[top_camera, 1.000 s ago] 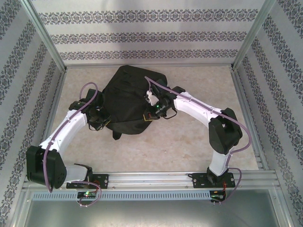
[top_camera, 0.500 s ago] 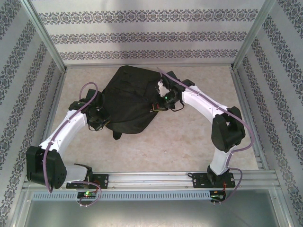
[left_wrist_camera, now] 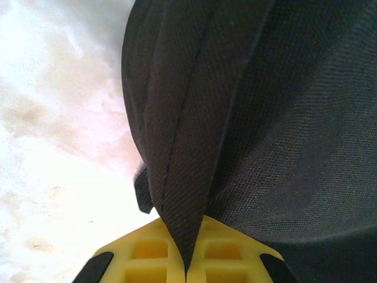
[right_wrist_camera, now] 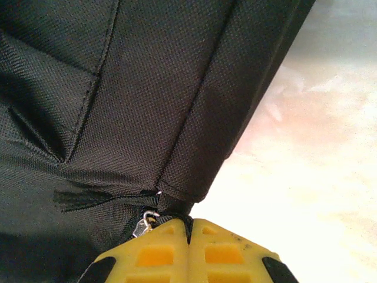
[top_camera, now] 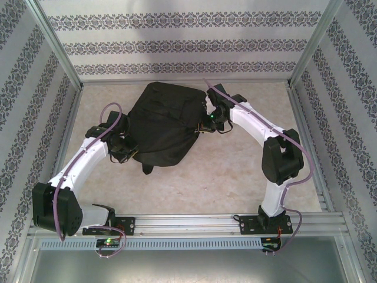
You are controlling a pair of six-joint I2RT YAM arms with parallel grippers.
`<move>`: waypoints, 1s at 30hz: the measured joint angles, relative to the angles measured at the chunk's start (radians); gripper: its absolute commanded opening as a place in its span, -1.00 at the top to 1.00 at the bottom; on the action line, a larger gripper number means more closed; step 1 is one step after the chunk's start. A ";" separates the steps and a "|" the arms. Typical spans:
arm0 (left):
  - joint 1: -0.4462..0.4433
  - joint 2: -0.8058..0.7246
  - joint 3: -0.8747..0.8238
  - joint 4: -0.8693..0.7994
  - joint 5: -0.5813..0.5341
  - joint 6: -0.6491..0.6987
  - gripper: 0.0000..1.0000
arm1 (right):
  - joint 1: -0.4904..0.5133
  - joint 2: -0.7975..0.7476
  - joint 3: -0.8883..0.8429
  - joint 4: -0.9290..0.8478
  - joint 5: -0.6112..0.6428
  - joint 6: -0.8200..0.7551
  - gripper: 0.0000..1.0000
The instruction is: Pack the student bag
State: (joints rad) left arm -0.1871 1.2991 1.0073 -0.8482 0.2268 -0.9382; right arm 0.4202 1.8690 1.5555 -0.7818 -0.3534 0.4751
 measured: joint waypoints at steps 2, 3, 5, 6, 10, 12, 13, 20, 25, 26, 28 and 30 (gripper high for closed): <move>-0.029 0.020 0.013 -0.005 0.003 0.016 1.00 | -0.005 -0.007 -0.017 0.021 0.016 0.022 1.00; -0.050 0.033 0.023 -0.006 0.005 0.024 1.00 | -0.010 -0.015 -0.031 0.031 0.027 0.030 1.00; -0.108 0.059 0.047 -0.006 0.015 0.046 1.00 | -0.026 -0.041 -0.071 0.054 0.057 0.048 1.00; -0.133 0.067 0.057 -0.005 0.018 0.054 1.00 | -0.032 -0.055 -0.089 0.066 0.069 0.055 1.00; -0.240 0.094 0.088 -0.003 0.046 0.084 1.00 | -0.059 -0.137 -0.183 0.111 0.109 0.090 1.00; -0.280 0.095 0.088 0.000 0.060 0.090 1.00 | -0.068 -0.177 -0.229 0.130 0.126 0.103 1.00; -0.299 0.095 0.088 0.000 0.065 0.090 1.00 | -0.072 -0.198 -0.253 0.137 0.132 0.108 1.00; -0.443 0.096 0.087 0.014 0.088 0.090 1.00 | -0.116 -0.268 -0.348 0.150 0.158 0.129 0.33; -0.471 0.102 0.087 0.014 0.085 0.089 1.00 | -0.130 -0.285 -0.351 0.126 0.224 0.138 -0.21; -0.473 0.102 0.087 0.014 0.083 0.089 1.00 | -0.129 -0.299 -0.351 0.117 0.244 0.140 -0.27; -0.480 0.105 0.087 0.014 0.080 0.088 1.00 | -0.120 -0.337 -0.351 0.098 0.289 0.138 -0.39; -0.489 0.108 0.087 0.014 0.078 0.086 1.00 | -0.094 -0.390 -0.343 0.075 0.351 0.121 -0.54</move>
State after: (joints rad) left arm -0.6765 1.4067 1.0943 -0.8337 0.3050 -0.8520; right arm 0.3260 1.4792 1.2121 -0.7071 -0.0021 0.5957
